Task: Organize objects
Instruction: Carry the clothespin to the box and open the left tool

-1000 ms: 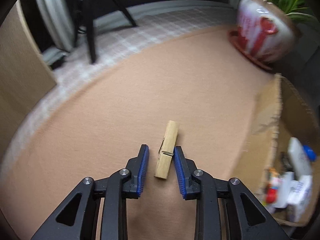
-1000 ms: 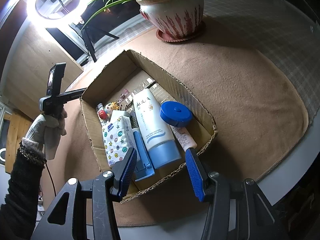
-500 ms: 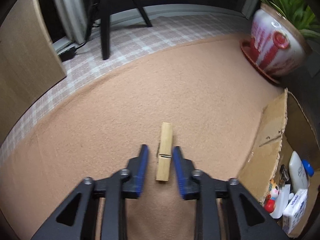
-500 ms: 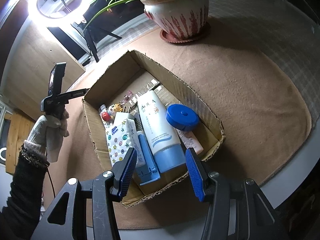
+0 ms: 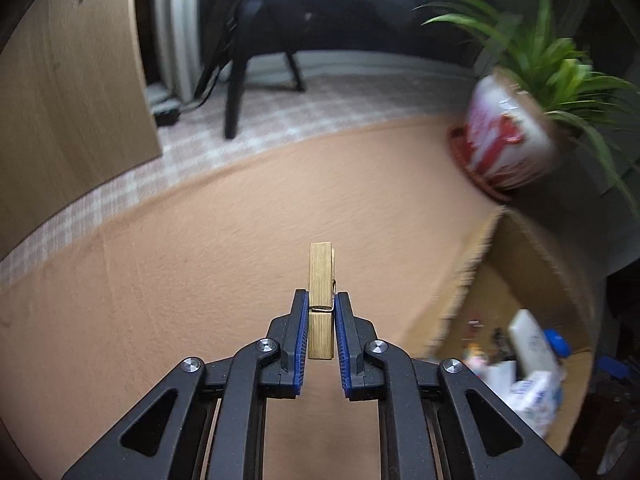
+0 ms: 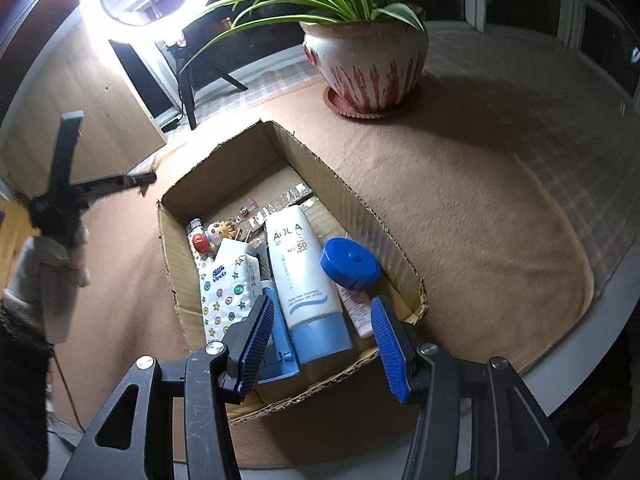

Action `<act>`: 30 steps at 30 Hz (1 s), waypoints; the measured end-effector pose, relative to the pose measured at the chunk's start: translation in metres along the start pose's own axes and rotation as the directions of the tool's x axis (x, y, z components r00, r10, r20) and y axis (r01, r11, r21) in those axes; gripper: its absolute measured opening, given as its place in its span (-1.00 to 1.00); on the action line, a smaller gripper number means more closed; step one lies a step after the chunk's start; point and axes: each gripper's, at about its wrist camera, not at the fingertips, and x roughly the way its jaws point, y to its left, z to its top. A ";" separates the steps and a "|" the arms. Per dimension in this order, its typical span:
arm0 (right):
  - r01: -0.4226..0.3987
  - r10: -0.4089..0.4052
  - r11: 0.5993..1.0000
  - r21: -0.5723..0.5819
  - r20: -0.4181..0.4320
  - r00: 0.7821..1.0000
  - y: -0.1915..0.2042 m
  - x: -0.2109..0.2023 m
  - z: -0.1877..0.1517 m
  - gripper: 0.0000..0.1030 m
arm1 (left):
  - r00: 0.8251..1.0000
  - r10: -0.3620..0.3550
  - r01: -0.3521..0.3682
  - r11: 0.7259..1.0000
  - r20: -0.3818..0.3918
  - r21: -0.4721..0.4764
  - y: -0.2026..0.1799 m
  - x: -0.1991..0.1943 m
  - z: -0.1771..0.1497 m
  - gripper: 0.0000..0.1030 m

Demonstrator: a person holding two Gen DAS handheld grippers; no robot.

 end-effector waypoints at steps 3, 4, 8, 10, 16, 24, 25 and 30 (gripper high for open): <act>0.024 -0.024 0.999 -0.031 0.015 1.000 0.003 -0.003 -0.001 -0.08 | 0.999 -0.033 0.032 0.999 0.025 0.038 -0.028 -0.010 0.002 -0.74; 0.031 -0.031 0.999 -0.040 0.021 0.999 0.002 -0.005 -0.002 -0.05 | 0.999 -0.047 0.045 0.998 0.028 0.048 -0.037 -0.012 0.003 -0.74; 0.045 -0.043 0.998 -0.049 0.042 0.998 -0.002 -0.012 -0.004 0.06 | 0.996 -0.082 0.080 0.992 0.019 0.099 -0.080 -0.005 0.006 -0.74; 0.046 -0.044 0.998 -0.043 0.048 0.998 -0.005 -0.015 -0.004 0.11 | 0.995 -0.098 0.096 0.989 0.012 0.111 -0.096 0.000 0.006 -0.74; 0.054 -0.053 0.998 -0.021 0.054 0.997 -0.019 -0.019 -0.008 0.14 | 0.991 -0.135 0.136 0.981 -0.019 0.139 -0.139 0.016 0.004 -0.74; 0.047 -0.046 0.999 -0.024 0.070 0.996 -0.019 -0.024 -0.010 0.19 | 0.992 -0.127 0.128 0.977 -0.014 0.170 -0.170 0.012 0.002 0.46; 0.047 -0.045 0.999 -0.028 0.073 0.996 -0.018 -0.024 -0.010 0.20 | 0.992 -0.124 0.123 0.977 -0.006 0.175 -0.171 0.010 0.001 0.49; 0.043 -0.040 0.998 -0.046 0.077 0.996 -0.008 -0.026 -0.011 0.21 | 0.995 -0.095 0.093 0.982 0.005 0.165 -0.165 -0.004 -0.007 0.49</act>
